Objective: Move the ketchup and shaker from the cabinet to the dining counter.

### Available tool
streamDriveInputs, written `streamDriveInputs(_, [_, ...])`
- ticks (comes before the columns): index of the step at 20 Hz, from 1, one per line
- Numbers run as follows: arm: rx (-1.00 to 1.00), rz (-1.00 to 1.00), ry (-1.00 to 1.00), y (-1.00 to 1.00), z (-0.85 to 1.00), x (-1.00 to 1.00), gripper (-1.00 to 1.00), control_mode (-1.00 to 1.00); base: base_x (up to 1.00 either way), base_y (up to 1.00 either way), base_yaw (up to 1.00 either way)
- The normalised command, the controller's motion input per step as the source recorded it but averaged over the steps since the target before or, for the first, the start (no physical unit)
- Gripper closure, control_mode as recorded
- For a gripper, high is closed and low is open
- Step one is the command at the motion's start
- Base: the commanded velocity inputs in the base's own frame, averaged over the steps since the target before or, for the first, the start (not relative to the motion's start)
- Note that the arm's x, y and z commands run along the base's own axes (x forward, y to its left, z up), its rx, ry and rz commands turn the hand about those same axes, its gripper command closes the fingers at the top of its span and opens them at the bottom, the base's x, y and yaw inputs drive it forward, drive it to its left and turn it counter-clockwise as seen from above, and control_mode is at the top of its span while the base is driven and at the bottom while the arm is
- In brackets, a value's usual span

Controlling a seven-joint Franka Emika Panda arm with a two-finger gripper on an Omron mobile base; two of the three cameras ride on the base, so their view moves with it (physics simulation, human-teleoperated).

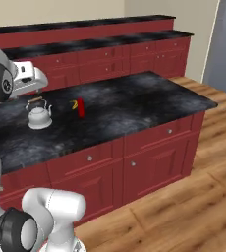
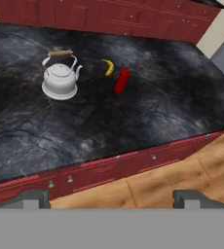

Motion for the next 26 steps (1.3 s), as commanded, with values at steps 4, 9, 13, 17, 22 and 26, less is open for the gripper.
streamDriveInputs(4, [0.0, 0.0, 0.0, 0.0, 0.0, 0.0, -1.0, 1.0, -0.1, 0.0, -0.87])
streamDriveInputs(9, [0.0, 0.0, 0.0, 0.0, 0.0, 0.0, -1.0, 1.0, 0.0, 0.0, -0.99])
streamDriveInputs(13, [0.0, 0.0, 0.0, 0.0, 0.0, 0.0, -1.0, 1.0, 0.0, 0.0, -0.98])
streamDriveInputs(17, [0.0, 0.0, 0.0, 0.0, 0.0, 0.0, -1.0, 1.0, -0.02, 0.0, -0.93])
streamDriveInputs(22, [0.0, 0.0, 0.0, 0.0, 0.0, 0.0, -1.0, 1.0, -0.22, 0.0, -0.86])
streamDriveInputs(26, [0.0, 0.0, 0.0, 0.0, 0.0, 0.0, -1.0, 1.0, -0.38, 0.0, -0.79])
